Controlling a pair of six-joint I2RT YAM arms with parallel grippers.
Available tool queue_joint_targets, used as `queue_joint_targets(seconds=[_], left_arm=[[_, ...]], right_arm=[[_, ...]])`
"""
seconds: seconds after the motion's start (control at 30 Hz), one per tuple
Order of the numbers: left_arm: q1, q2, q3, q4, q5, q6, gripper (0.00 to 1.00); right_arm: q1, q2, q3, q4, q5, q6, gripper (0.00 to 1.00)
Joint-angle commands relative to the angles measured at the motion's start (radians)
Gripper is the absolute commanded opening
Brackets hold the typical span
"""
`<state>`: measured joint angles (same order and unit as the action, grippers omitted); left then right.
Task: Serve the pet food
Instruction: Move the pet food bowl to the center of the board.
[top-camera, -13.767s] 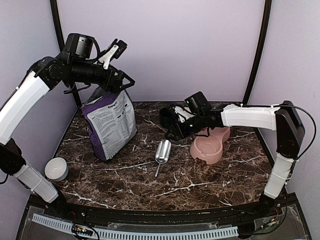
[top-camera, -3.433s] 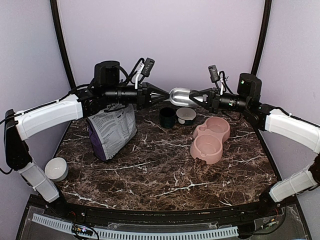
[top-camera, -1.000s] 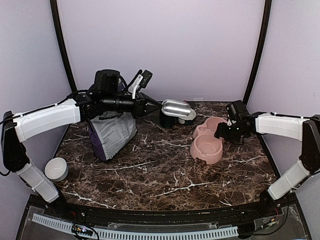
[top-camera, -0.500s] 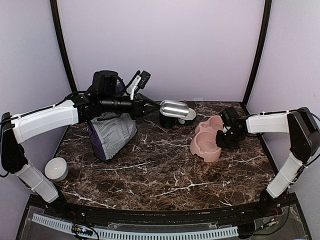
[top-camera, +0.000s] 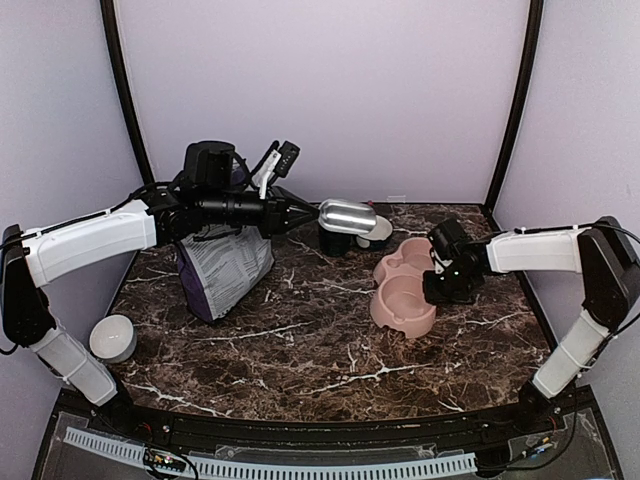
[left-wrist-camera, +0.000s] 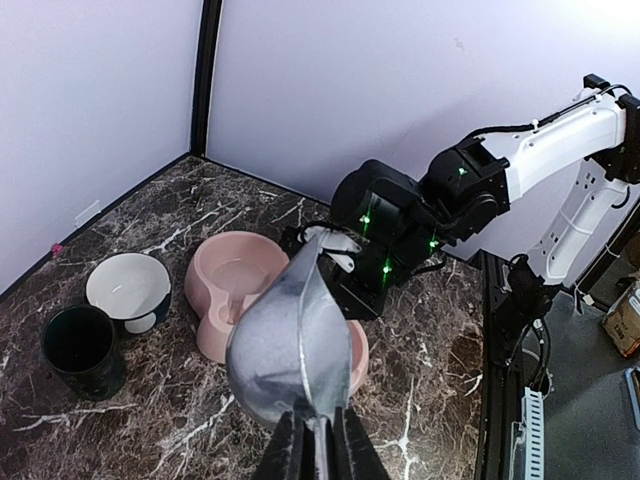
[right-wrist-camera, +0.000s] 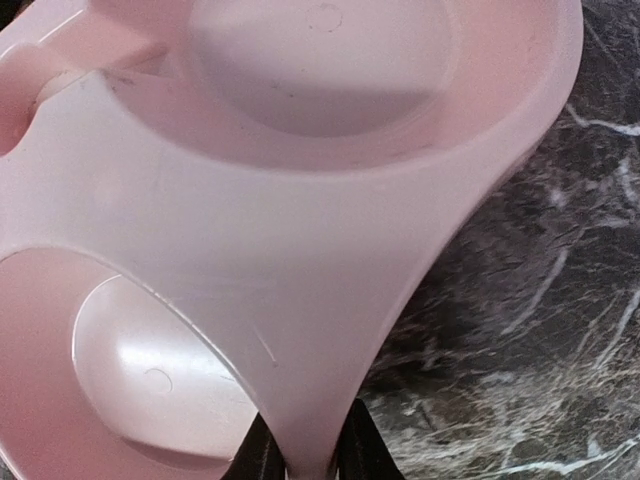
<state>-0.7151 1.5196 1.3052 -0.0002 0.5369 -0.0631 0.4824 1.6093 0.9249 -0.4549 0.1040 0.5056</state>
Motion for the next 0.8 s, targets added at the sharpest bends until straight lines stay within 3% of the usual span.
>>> queue_joint_targets(seconds=[0.0, 0.3, 0.77], left_arm=[[0.008, -0.055, 0.012, 0.027, 0.000, 0.008, 0.00], [0.009, -0.075, 0.017, 0.012, -0.019, 0.009, 0.00], [0.009, -0.118, 0.064, -0.072, -0.116, 0.021, 0.00]], right_arm=[[0.108, -0.008, -0.026, -0.046, -0.078, -0.022, 0.00], [0.269, 0.024, -0.009, 0.010, -0.112, -0.024, 0.00], [0.301, 0.086, 0.097, 0.015, -0.077, -0.144, 0.00]])
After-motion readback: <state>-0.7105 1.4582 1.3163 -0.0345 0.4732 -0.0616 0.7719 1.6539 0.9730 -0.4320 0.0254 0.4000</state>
